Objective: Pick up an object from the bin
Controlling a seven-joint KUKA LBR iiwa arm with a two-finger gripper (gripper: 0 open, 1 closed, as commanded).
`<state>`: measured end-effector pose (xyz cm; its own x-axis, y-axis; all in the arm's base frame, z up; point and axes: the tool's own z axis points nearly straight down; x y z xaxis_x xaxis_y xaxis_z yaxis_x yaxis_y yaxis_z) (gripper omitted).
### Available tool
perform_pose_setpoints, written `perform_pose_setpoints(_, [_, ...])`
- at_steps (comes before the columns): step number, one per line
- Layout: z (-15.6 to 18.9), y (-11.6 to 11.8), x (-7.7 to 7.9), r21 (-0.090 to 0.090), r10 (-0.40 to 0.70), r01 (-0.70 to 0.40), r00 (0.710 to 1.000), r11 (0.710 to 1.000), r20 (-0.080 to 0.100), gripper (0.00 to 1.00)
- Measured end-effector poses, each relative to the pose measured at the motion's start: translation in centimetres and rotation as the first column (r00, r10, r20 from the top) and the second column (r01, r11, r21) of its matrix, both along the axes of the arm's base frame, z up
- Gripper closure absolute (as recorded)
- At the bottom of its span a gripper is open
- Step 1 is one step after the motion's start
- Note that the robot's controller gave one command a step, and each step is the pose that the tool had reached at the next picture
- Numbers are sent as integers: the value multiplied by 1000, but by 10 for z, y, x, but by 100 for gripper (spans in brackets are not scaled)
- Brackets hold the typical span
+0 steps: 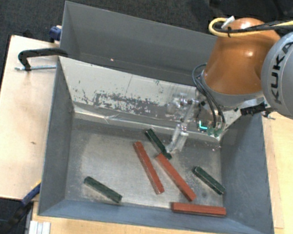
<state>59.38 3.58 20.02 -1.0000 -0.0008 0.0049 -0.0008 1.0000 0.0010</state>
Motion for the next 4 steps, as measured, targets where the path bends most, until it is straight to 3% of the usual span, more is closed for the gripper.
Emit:
perform_pose_setpoints(1, [-133, -4, -8, -1, -233, 233, 972, 972, -3, 0])
perform_pose_setpoints(2, [-99, -29, -24, 0, -394, 394, 919, 919, 6, 0])
perform_pose_setpoints(3, [-100, -4, -34, 1, -538, 538, 843, 843, 3, 0])
perform_pose_setpoints(4, [-130, 6, -40, -3, -788, 788, 616, 616, 0, 0])
